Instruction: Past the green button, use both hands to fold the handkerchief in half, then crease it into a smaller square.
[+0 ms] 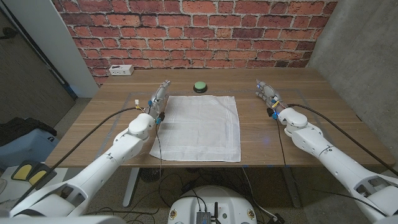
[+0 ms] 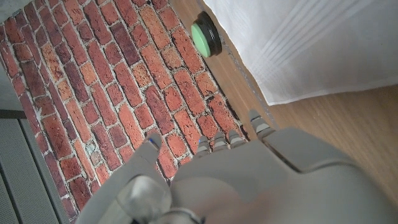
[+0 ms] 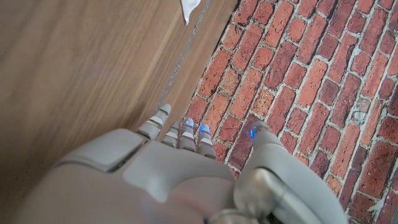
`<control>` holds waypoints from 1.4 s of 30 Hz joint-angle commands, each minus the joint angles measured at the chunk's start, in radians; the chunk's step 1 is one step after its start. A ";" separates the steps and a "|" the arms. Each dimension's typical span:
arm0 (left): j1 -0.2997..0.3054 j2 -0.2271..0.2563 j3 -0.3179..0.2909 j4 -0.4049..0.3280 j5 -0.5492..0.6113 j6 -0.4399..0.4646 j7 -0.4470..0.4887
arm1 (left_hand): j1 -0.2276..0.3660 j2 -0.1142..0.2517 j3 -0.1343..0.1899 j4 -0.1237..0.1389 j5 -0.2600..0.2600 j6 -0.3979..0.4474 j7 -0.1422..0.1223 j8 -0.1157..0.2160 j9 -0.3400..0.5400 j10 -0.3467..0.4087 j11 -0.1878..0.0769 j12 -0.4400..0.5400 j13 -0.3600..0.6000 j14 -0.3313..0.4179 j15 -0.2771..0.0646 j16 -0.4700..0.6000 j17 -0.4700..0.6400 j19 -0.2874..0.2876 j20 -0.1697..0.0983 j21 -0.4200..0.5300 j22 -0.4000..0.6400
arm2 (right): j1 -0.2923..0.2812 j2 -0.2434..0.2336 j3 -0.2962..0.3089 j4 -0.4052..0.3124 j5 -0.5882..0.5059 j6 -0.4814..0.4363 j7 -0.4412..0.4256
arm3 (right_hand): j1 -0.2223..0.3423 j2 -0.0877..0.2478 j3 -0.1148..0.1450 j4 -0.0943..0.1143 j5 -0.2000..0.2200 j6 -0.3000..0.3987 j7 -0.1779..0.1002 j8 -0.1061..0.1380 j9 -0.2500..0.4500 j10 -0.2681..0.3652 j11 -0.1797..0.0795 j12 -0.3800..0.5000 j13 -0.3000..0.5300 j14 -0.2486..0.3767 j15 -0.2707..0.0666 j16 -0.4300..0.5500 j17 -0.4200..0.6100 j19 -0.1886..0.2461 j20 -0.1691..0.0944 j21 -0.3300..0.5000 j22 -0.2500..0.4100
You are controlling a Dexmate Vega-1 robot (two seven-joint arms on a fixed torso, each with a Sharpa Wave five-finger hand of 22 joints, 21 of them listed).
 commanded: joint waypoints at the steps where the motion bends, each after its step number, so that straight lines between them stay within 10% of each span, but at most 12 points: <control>1: 0.046 0.065 0.017 -0.150 0.143 0.110 0.119 | 0.017 -0.002 0.004 -0.008 -0.001 0.010 -0.002 0.003 0.005 0.008 -0.002 0.006 0.003 -0.020 0.014 0.005 0.003 -0.006 0.019 -0.006 0.005 | -0.042 -0.059 -0.014 -0.133 -0.096 -0.075 -0.103 | 0.016 0.003 0.004 -0.011 -0.004 0.010 -0.002 0.004 0.005 0.011 0.003 0.004 0.006 0.004 0.000 0.008 0.004 0.015 -0.002 0.004 0.002; 18: 0.120 0.135 0.020 -0.325 0.276 0.256 0.199 | 0.017 0.000 -0.001 -0.013 -0.005 0.034 -0.015 -0.001 0.006 0.030 0.003 0.008 0.004 -0.001 0.057 0.006 0.006 -0.029 0.070 -0.030 0.008 | -0.092 -0.115 -0.021 -0.273 -0.177 -0.182 -0.175 | 0.033 0.017 0.011 -0.027 -0.003 0.031 -0.020 0.004 0.006 0.034 0.005 0.005 0.007 0.022 -0.002 0.010 0.006 0.022 -0.003 0.003 0.002; 42: 0.179 0.190 0.061 -0.472 0.492 0.434 0.264 | 0.019 0.016 -0.001 -0.012 -0.006 0.052 -0.006 -0.005 0.007 0.042 0.011 0.004 0.005 0.002 0.042 0.002 0.007 -0.016 0.004 -0.042 0.010 | -0.134 -0.164 -0.049 -0.421 -0.289 -0.308 -0.224 | 0.046 0.026 0.016 -0.038 -0.001 0.048 -0.021 0.002 0.006 0.048 0.007 0.003 0.008 0.026 -0.003 0.007 0.008 0.026 -0.005 0.002 0.002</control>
